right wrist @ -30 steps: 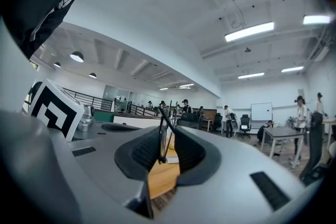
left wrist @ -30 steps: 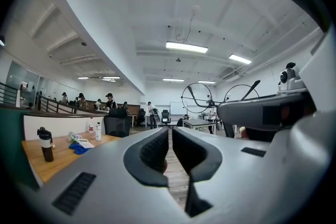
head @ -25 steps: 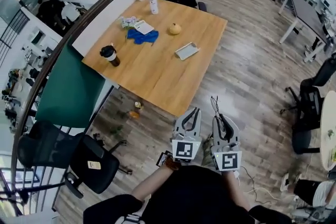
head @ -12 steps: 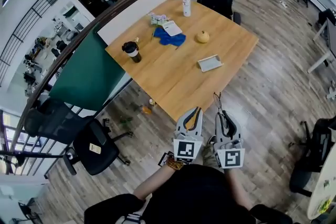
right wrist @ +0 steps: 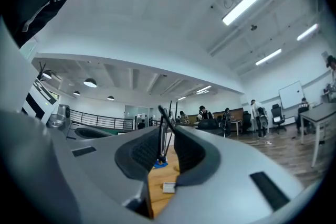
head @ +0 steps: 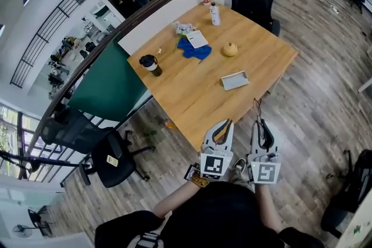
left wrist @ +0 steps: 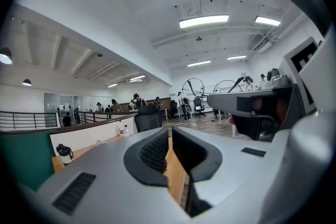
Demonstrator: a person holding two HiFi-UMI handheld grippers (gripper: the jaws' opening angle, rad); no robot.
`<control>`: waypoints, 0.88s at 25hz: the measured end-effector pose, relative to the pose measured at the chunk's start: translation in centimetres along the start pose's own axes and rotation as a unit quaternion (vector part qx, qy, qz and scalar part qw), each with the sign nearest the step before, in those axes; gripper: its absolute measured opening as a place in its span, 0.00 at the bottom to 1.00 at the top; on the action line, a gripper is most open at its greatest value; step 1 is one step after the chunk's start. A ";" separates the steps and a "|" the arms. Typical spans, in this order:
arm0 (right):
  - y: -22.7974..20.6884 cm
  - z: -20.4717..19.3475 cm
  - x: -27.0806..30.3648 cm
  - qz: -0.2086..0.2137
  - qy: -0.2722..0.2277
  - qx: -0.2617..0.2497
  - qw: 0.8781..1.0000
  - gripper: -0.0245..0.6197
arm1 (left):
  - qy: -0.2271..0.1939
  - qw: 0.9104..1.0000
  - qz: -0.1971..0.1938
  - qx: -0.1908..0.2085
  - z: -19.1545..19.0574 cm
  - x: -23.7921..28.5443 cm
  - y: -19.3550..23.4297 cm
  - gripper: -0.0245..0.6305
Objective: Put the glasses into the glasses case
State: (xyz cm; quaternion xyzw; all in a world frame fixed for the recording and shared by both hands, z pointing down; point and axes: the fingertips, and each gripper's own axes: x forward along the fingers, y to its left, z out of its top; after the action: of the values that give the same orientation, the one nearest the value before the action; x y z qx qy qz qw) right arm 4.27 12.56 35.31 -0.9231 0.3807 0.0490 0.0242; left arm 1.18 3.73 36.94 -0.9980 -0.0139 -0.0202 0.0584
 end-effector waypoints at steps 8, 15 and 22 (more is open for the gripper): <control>-8.9 -1.8 -2.6 -0.058 0.002 0.010 0.998 0.15 | -0.022 0.996 -0.083 0.026 0.3 5.2 -8.4 0.10; -14.0 -2.7 -2.6 -0.095 0.050 0.005 0.994 0.15 | -0.035 0.989 -0.136 0.035 0.4 9.9 -12.1 0.10; -15.6 -5.9 2.0 -0.043 0.050 -0.014 0.998 0.15 | -0.075 0.991 -0.108 0.007 -0.3 14.6 -11.0 0.10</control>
State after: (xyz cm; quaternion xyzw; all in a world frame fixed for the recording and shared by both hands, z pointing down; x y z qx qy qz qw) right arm 17.15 21.71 41.11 -0.9400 0.3411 0.0073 -0.0054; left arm 15.46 14.95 39.10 -0.9889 -0.1258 0.0487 0.0621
